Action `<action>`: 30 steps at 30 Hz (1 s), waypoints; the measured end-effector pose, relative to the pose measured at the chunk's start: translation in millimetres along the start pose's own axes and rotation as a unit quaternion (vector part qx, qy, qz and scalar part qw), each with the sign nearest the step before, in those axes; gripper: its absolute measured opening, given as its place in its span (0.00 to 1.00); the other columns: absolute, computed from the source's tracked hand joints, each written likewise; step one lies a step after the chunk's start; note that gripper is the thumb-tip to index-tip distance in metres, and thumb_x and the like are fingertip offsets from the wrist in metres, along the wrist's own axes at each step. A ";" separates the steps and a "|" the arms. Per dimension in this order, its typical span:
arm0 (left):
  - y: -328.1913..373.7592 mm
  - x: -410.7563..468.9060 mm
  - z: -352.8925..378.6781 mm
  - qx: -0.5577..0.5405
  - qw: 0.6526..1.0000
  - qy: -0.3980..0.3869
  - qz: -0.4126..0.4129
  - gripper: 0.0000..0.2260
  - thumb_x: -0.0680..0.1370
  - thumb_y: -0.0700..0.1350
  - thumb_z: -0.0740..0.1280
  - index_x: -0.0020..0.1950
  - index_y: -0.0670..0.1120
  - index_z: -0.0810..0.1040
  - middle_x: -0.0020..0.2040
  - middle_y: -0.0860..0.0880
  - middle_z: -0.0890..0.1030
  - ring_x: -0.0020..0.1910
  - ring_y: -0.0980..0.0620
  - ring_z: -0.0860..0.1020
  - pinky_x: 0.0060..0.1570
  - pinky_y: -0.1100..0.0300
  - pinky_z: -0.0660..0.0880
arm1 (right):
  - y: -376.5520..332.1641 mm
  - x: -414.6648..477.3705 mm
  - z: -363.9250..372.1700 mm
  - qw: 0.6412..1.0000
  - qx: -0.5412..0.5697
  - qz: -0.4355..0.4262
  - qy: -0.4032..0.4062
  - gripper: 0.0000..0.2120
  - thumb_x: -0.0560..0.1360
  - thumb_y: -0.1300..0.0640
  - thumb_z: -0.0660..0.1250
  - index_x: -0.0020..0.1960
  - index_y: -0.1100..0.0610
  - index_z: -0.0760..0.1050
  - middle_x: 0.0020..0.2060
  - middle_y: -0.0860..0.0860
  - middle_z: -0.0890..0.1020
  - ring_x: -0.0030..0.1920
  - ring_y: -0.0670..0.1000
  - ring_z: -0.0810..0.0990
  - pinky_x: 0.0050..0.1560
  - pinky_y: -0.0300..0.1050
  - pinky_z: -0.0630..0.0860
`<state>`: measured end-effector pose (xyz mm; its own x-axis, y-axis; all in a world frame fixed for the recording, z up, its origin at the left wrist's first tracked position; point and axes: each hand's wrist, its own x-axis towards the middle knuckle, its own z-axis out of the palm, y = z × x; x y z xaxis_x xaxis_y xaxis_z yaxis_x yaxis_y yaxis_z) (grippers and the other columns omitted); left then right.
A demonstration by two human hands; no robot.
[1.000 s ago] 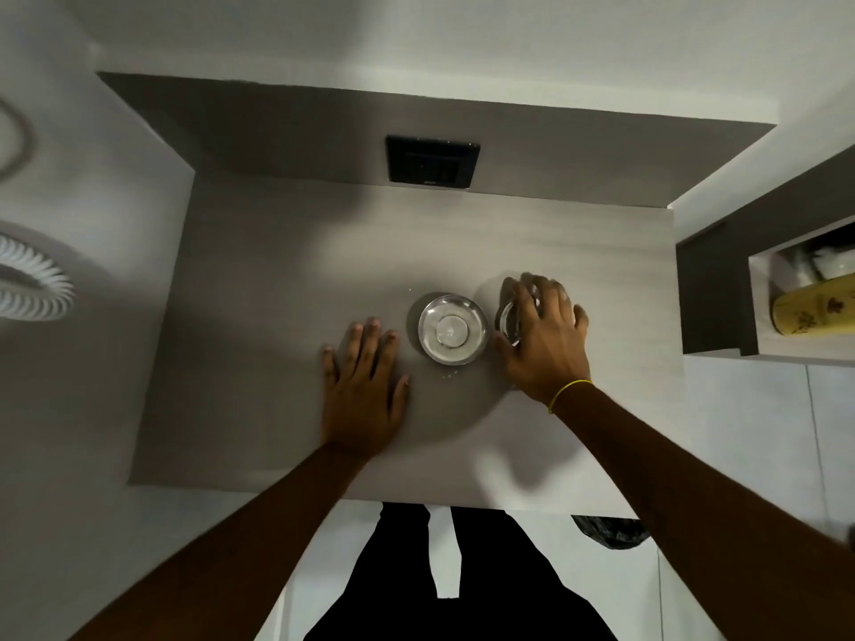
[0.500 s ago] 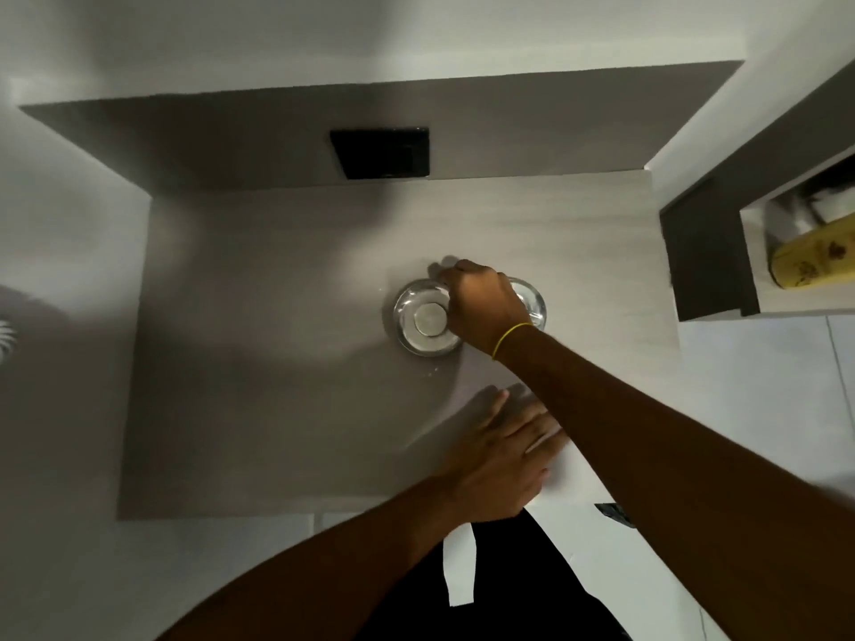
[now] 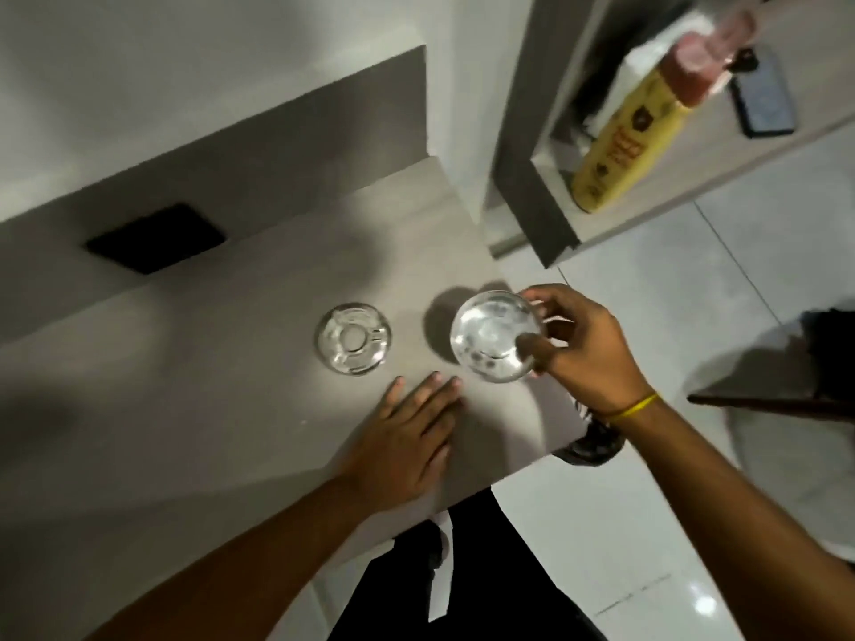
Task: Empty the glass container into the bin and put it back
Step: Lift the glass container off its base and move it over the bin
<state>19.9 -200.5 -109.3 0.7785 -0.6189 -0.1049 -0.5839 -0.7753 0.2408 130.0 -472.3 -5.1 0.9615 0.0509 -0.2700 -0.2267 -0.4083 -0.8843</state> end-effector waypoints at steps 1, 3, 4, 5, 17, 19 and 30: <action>1.3 1.2 0.4 0.002 1.000 -0.005 -0.001 0.28 0.85 0.55 0.60 0.85 0.49 0.67 0.89 0.49 0.58 0.89 0.45 0.55 0.84 0.36 0.55 | 18.4 -12.5 -26.0 0.999 0.002 0.019 0.030 0.25 0.71 0.71 0.77 0.61 0.49 0.81 0.52 0.52 0.86 0.49 0.54 0.88 0.43 0.52 0.88; 4.8 5.0 3.9 0.017 1.000 -0.009 0.012 0.30 0.85 0.54 0.59 0.87 0.49 0.63 0.90 0.48 0.57 0.89 0.45 0.55 0.84 0.36 0.55 | 59.6 -38.1 -74.1 0.993 -0.007 0.058 0.099 0.30 0.71 0.72 0.77 0.60 0.42 0.78 0.49 0.55 0.85 0.44 0.53 0.87 0.37 0.43 0.87; -0.7 1.3 3.2 0.026 1.000 -0.010 0.008 0.30 0.85 0.54 0.59 0.87 0.49 0.63 0.90 0.47 0.57 0.89 0.44 0.56 0.84 0.35 0.57 | 75.6 -43.5 -86.6 0.990 -0.020 0.070 0.120 0.31 0.71 0.72 0.76 0.60 0.39 0.76 0.47 0.55 0.83 0.43 0.56 0.87 0.36 0.43 0.86; -3.6 1.4 2.0 0.040 0.999 -0.014 0.011 0.30 0.85 0.54 0.59 0.87 0.48 0.64 0.89 0.46 0.58 0.88 0.43 0.57 0.83 0.34 0.58 | 94.7 -53.0 -99.8 0.985 -0.044 0.086 0.142 0.32 0.71 0.71 0.76 0.62 0.39 0.74 0.45 0.55 0.82 0.42 0.60 0.87 0.36 0.49 0.87; -6.2 9.5 10.8 0.054 0.997 -0.018 0.043 0.32 0.80 0.50 0.61 0.85 0.46 0.65 0.89 0.44 0.60 0.88 0.42 0.57 0.80 0.31 0.61 | 314.7 -59.6 -98.4 0.864 -0.500 -0.021 0.063 0.47 0.70 0.68 0.76 0.82 0.44 0.62 0.46 0.60 0.76 0.36 0.65 0.82 0.33 0.55 0.81; -7.0 10.1 11.3 0.057 0.997 -0.032 0.042 0.32 0.80 0.50 0.61 0.85 0.45 0.66 0.88 0.43 0.60 0.88 0.41 0.58 0.79 0.29 0.62 | 346.8 -50.6 -90.5 0.840 -0.542 -0.020 -0.002 0.47 0.73 0.67 0.73 0.84 0.41 0.60 0.52 0.60 0.77 0.42 0.65 0.83 0.39 0.56 0.84; -13.5 12.3 10.7 0.018 0.999 -0.029 0.041 0.27 0.86 0.58 0.52 0.82 0.49 0.67 0.90 0.51 0.55 0.89 0.43 0.55 0.83 0.37 0.53 | 427.8 -3.9 -43.1 0.761 -0.620 0.057 -0.184 0.44 0.81 0.64 0.63 0.87 0.49 0.41 0.74 0.62 0.66 0.60 0.65 0.81 0.47 0.54 0.82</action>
<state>34.9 -199.1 -124.1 0.7138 -0.6856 -0.1428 -0.6536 -0.7254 0.2157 36.0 -686.4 -365.9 0.7866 0.1083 -0.6080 0.2334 -0.9636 0.1304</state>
